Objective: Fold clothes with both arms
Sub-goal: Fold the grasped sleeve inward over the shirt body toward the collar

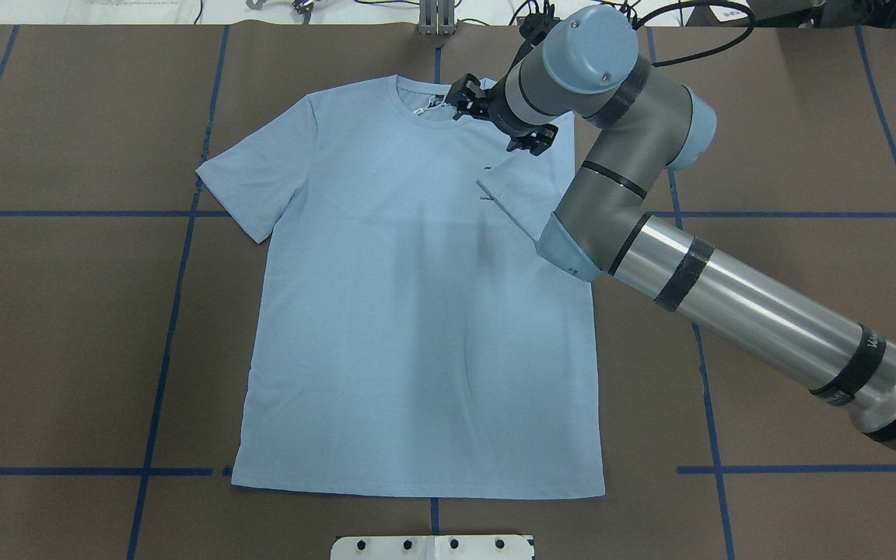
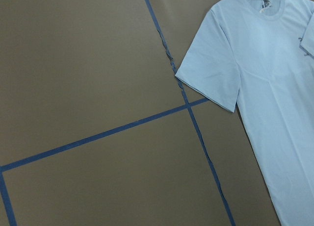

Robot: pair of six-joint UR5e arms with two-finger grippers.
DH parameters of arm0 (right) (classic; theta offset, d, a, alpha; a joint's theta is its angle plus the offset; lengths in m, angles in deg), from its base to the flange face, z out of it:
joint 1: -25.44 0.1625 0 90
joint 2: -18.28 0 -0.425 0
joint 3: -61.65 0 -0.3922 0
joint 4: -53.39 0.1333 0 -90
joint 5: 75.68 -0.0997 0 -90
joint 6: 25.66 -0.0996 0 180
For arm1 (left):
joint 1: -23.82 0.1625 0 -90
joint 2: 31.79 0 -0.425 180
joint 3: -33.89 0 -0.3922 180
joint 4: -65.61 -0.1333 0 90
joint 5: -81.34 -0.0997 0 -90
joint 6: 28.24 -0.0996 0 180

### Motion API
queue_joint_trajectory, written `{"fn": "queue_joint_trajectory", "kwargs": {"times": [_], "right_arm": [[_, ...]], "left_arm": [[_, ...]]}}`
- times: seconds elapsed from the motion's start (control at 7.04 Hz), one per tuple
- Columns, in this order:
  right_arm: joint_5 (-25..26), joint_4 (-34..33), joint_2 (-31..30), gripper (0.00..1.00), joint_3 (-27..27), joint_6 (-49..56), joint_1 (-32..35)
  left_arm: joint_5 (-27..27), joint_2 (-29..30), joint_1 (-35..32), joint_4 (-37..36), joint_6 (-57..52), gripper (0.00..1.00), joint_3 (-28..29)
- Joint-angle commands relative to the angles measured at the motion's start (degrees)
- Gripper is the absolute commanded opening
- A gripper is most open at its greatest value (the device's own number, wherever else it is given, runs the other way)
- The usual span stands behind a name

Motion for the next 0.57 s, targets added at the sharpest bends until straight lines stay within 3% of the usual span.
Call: {"fn": "queue_joint_trajectory", "kwargs": {"times": [0.0,0.14,0.28,0.43], "right_arm": [[-4.58,2.37,-6.85,1.00,10.19,1.75,5.68],[-8.61,2.89,-10.28,1.00,10.61,7.60,8.41],[-11.52,2.72,-11.71,1.00,10.62,15.31,12.79],[-12.94,2.98,-13.11,1.00,11.05,16.17,14.84]], "left_arm": [[-10.27,9.87,9.37,4.34,12.66,1.00,4.32],[-15.03,12.88,16.50,8.96,18.38,1.00,7.40],[-16.82,16.39,19.53,17.01,27.84,1.00,11.26],[-21.88,18.69,22.78,24.75,29.50,1.00,18.26]]}}
